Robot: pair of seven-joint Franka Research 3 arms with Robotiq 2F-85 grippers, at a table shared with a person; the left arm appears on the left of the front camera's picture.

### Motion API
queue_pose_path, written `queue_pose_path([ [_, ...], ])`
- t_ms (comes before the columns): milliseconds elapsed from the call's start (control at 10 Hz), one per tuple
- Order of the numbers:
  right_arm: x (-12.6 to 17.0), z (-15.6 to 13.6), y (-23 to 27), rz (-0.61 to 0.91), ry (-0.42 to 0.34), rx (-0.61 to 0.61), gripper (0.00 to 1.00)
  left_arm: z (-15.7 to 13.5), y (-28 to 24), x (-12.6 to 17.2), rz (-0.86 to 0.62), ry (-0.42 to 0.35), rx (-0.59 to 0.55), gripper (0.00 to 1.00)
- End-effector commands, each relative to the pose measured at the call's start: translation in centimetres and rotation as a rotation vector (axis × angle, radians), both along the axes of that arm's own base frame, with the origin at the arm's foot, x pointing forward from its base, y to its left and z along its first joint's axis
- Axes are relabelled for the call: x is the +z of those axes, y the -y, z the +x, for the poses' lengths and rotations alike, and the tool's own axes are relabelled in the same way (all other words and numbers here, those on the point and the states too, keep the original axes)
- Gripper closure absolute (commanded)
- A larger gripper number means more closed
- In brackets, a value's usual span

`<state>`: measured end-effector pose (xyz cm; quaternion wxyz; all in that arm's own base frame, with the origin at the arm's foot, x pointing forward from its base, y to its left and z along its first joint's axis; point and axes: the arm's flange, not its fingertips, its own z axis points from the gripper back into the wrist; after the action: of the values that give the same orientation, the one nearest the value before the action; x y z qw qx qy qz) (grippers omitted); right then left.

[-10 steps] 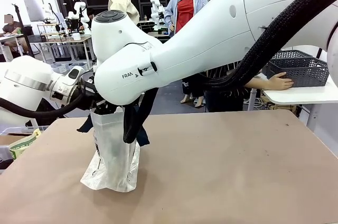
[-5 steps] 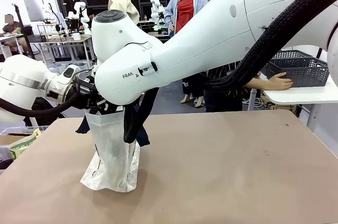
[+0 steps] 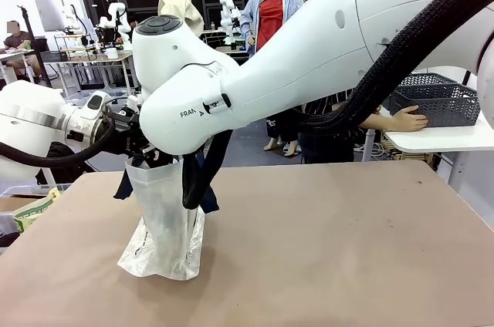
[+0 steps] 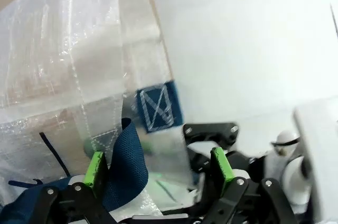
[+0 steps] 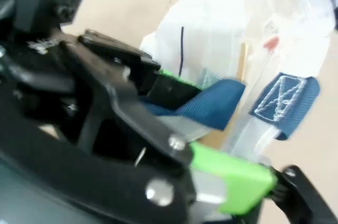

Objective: Transfer purchased items from the store into the shopping bag.
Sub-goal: Move the Reusable shopping bag to the right side of the table.

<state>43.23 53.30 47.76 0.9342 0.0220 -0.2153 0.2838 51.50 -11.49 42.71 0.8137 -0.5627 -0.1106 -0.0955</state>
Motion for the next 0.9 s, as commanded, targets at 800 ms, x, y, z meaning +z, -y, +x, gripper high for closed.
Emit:
queue_pose_path([
  [800, -1.4, -0.8, -0.7, -0.032, 0.032, -0.023, 0.39, 1.1, 1.5, 0.1, -0.011, -0.045, 0.205, 0.00],
])
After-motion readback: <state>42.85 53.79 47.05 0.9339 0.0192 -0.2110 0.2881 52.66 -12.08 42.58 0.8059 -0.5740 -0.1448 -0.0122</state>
